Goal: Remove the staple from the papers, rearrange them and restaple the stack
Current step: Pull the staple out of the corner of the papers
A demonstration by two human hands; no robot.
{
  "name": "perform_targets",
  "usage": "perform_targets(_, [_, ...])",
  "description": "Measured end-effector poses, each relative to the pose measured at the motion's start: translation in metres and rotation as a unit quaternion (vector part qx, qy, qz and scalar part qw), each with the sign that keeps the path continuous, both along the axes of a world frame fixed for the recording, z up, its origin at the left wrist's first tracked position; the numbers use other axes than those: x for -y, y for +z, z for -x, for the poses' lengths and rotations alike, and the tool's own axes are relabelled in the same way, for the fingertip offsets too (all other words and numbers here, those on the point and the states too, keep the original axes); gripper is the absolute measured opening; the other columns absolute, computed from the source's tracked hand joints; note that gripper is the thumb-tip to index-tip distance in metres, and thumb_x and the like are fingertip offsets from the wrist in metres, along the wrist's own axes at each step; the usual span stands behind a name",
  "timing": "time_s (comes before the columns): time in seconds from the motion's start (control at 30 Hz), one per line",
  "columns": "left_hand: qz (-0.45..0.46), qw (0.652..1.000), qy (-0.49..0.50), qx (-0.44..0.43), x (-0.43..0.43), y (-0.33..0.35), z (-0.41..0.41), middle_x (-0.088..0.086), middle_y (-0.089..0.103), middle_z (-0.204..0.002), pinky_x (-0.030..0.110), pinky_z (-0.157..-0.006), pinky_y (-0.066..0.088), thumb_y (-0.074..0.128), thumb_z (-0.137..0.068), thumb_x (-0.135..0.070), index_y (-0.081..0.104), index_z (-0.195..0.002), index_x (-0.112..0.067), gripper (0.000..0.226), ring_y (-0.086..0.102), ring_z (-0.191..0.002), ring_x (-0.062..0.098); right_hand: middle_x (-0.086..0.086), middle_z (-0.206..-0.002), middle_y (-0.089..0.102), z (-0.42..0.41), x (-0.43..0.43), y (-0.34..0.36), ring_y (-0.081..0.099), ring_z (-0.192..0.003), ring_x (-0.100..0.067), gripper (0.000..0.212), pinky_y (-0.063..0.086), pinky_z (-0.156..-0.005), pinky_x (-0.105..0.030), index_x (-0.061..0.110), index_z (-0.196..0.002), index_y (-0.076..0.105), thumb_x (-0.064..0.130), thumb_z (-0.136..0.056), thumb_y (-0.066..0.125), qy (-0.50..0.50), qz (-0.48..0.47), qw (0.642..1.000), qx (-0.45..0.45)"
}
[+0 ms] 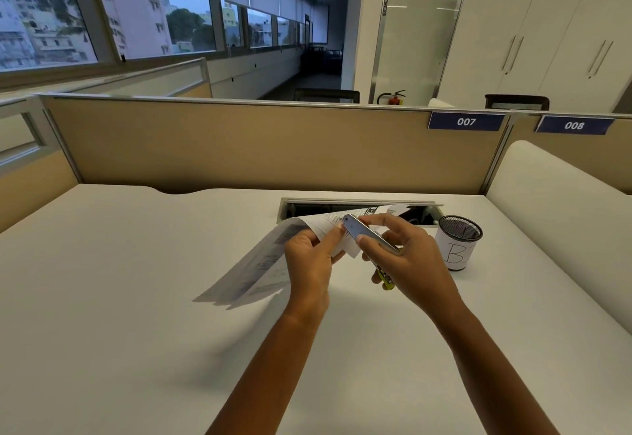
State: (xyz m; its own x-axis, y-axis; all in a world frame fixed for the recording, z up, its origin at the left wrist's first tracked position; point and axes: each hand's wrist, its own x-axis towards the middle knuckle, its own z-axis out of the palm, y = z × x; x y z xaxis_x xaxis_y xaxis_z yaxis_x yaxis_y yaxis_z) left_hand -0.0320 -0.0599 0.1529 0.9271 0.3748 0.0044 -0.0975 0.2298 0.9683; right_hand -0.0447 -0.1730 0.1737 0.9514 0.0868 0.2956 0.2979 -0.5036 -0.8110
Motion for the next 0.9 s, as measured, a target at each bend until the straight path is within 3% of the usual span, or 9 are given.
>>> perform_targets(0.1, [-0.024,1.0,0.001,0.007,0.0,0.0,0.002,0.007,0.065,-0.101,0.026,-0.074,0.05,0.061,-0.081,-0.015,0.061,-0.106,-0.008,0.026,0.062,-0.089,0.022,-0.002,-0.082,0.063,0.001,-0.001,0.0,0.059,-0.045,-0.008,0.034,0.046,-0.039,-0.01,0.025,-0.118,0.056,0.029,-0.085,0.059,-0.005,0.006,1.0,0.013])
perform_targets(0.23, [-0.078,0.996,0.028,0.031,0.003,-0.002,0.003,0.009,0.068,-0.104,0.009,-0.056,0.049,0.061,-0.081,-0.016,0.063,-0.105,-0.007,0.026,0.061,-0.085,0.015,0.01,-0.068,0.058,0.001,-0.004,-0.003,0.058,-0.044,-0.008,0.03,0.044,-0.037,-0.008,0.026,-0.115,0.058,0.029,-0.085,0.059,-0.018,0.007,0.999,0.029])
perform_targets(0.3, [-0.094,0.994,0.048,0.037,0.004,-0.003,0.003,0.011,0.068,-0.107,0.012,-0.065,0.047,0.061,-0.081,-0.015,0.063,-0.105,-0.005,0.027,0.061,-0.086,0.014,0.009,-0.067,0.058,0.002,-0.006,-0.005,0.058,-0.043,-0.007,0.029,0.043,-0.037,-0.007,0.025,-0.114,0.059,0.028,-0.085,0.059,-0.027,-0.002,0.999,0.041])
perform_targets(0.37, [-0.108,0.991,0.063,0.045,0.006,-0.004,0.003,0.012,0.068,-0.108,0.015,-0.068,0.046,0.061,-0.08,-0.014,0.063,-0.106,-0.005,0.027,0.061,-0.087,0.015,0.004,-0.07,0.06,0.003,-0.01,-0.007,0.058,-0.044,-0.006,0.03,0.042,-0.037,-0.006,0.022,-0.115,0.059,0.027,-0.086,0.059,-0.035,-0.015,0.998,0.051])
perform_targets(0.5, [-0.115,0.988,0.085,0.052,0.008,-0.006,0.004,0.011,0.068,-0.105,0.006,-0.056,0.044,0.062,-0.08,-0.015,0.063,-0.104,-0.004,0.026,0.061,-0.085,0.014,0.003,-0.08,0.061,0.003,-0.017,-0.012,0.058,-0.046,-0.004,0.032,0.043,-0.038,-0.005,0.015,-0.116,0.058,0.027,-0.086,0.059,-0.051,-0.046,0.996,0.061])
perform_targets(0.63, [-0.099,0.989,0.093,0.055,0.009,-0.006,0.005,0.004,0.066,-0.096,0.007,-0.055,0.046,0.061,-0.081,-0.016,0.064,-0.104,-0.006,0.025,0.063,-0.084,0.017,0.008,-0.074,0.06,0.004,-0.023,-0.015,0.059,-0.043,-0.001,0.029,0.044,-0.038,-0.006,0.016,-0.113,0.058,0.026,-0.086,0.058,-0.044,-0.077,0.995,0.051])
perform_targets(0.9, [-0.079,0.988,0.112,0.071,0.011,-0.003,0.01,-0.004,0.063,-0.088,0.007,-0.052,0.049,0.061,-0.081,-0.014,0.064,-0.099,-0.006,0.02,0.062,-0.072,0.012,-0.006,-0.084,0.065,0.008,-0.033,-0.013,0.062,-0.044,-0.005,0.018,0.047,-0.038,-0.012,0.021,-0.105,0.055,0.021,-0.088,0.056,-0.016,-0.19,0.981,0.022])
